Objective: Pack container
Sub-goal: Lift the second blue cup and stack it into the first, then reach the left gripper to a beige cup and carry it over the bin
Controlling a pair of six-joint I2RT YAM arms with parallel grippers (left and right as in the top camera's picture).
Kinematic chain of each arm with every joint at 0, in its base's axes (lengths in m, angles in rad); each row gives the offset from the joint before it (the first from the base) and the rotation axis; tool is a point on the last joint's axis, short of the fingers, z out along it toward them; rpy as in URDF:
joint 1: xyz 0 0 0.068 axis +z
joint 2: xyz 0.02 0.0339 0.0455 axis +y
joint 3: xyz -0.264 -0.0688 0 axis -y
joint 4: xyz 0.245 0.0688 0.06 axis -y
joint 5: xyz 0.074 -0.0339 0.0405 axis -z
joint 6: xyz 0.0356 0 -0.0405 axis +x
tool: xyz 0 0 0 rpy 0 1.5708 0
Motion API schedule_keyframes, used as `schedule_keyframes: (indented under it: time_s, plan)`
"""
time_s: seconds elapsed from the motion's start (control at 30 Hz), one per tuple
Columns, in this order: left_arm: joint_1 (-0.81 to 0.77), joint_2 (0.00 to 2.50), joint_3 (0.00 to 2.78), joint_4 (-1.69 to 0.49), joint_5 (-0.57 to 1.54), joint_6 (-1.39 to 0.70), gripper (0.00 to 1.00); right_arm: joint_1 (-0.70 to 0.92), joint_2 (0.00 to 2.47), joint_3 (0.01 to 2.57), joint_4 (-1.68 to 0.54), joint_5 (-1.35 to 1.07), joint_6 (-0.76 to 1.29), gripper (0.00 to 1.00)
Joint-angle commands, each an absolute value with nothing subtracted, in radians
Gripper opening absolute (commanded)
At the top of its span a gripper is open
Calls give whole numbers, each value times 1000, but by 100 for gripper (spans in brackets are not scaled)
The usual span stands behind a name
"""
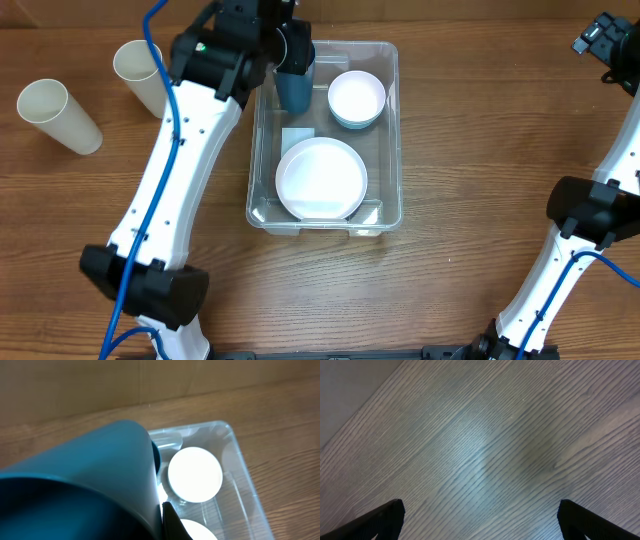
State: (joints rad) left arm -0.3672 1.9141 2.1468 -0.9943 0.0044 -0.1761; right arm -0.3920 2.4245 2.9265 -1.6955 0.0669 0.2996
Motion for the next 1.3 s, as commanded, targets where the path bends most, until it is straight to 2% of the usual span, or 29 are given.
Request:
schedule_keyframes:
  time_s: [0.0,0.5,0.6,0.97,1.1,1.17,1.27]
  plan:
    - [-374,1922,2156,-973,-8,-157,4,-393,2392,2947,-1693,77,308,100]
    - [-374,1922,2156,-994,-7,-157,4,-393,2392,2947,-1693,77,308,100]
    - [-374,1922,2156,-983,-7,-157,24,-393,2392,2947,-1693,77,308,100]
    - [-357,1915,2157,-946,-20,-157,35,-393,2392,2947,-1693,77,308,100]
    - [-213,1832,2158,-1034,-71,-263,45,-393,2392,2947,-1693,77,308,100]
    - [-115,1821,2158,-1047,-72,-262,56,-393,2392,2947,-1693,77,308,100]
    - [20,1853,2155,-1058,-89,-262,62,-393,2392,2947,-1693,77,308,100]
